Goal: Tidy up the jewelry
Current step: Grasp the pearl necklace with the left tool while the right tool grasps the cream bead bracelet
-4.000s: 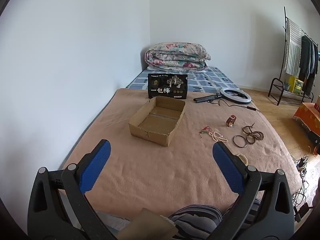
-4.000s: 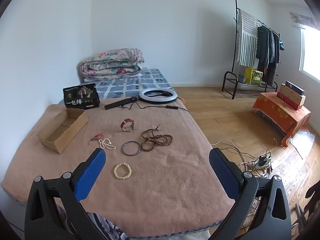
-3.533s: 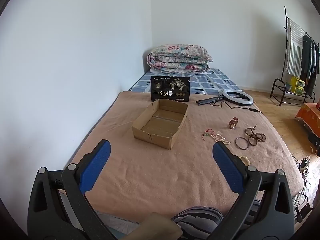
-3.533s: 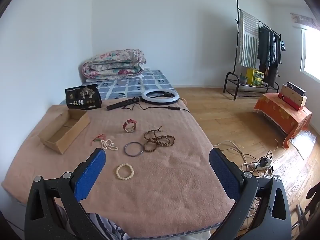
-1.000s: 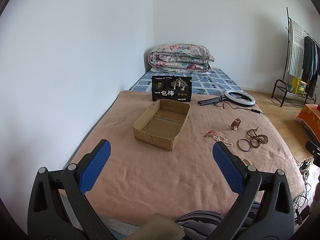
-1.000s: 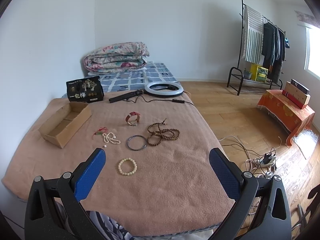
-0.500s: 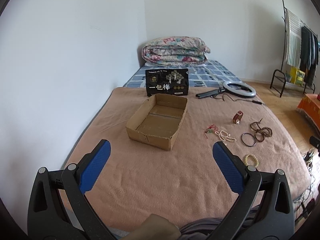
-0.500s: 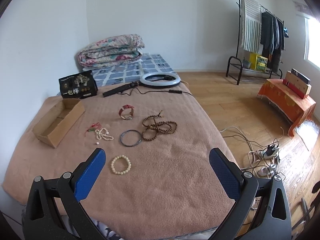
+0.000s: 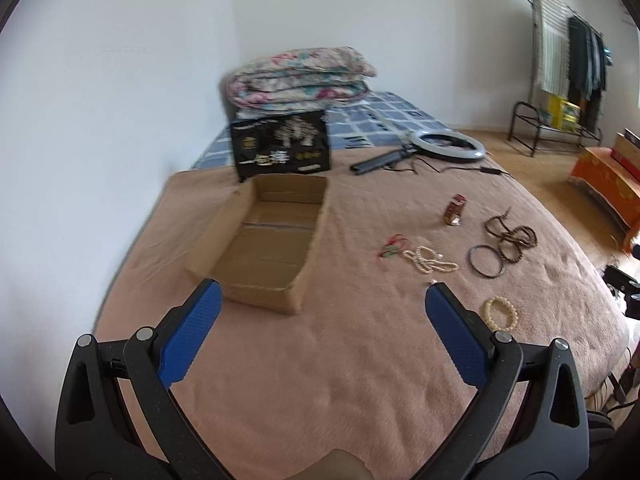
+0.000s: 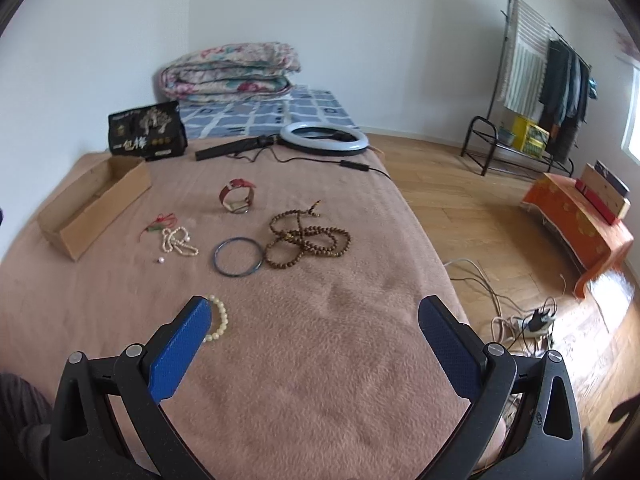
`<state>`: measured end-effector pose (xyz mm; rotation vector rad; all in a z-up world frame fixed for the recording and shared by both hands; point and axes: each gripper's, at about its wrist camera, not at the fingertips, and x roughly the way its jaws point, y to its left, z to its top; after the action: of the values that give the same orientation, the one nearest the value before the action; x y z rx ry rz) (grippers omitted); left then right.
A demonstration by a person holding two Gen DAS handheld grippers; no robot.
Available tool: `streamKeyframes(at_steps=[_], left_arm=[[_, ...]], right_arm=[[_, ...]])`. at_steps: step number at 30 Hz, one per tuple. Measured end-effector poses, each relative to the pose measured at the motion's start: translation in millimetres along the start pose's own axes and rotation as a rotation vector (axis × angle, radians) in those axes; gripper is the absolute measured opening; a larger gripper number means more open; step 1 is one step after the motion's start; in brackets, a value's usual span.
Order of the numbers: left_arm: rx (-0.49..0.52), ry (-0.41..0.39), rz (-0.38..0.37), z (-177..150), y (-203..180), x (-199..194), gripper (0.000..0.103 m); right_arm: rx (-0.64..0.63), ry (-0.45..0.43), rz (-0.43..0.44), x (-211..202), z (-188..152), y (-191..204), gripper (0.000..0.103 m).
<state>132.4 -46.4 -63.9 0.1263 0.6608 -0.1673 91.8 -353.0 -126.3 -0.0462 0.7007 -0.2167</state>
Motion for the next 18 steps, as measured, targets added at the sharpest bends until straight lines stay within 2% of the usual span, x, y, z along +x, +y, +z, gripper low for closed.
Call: streamKeyframes(at_steps=[5, 7, 9, 14, 18], left_arm=[[0.025, 0.061, -0.103, 9.7, -17.8, 37.9, 0.093], [0.027, 0.104, -0.169, 13.0, -25.3, 57.2, 0.089], [0.028, 0.141, -0.194, 14.1, -34.4, 74.0, 0.077], [0.046, 0.226, -0.277, 12.9, -58.5, 119.7, 0.065], [0.028, 0.288, -0.337, 9.7, -71.3, 153.3, 0.063]], right_arm=[[-0.035, 0.016, 0.03, 17.8, 5.7, 5.6, 0.102], [-0.046, 0.033, 0.058, 26.3, 7.4, 8.9, 0.102], [-0.048, 0.046, 0.073, 35.4, 7.2, 11.0, 0.103], [-0.063, 0.1, 0.124, 59.3, 3.8, 18.0, 0.102], [-0.077, 0.139, 0.162, 75.5, 0.4, 24.3, 0.101]])
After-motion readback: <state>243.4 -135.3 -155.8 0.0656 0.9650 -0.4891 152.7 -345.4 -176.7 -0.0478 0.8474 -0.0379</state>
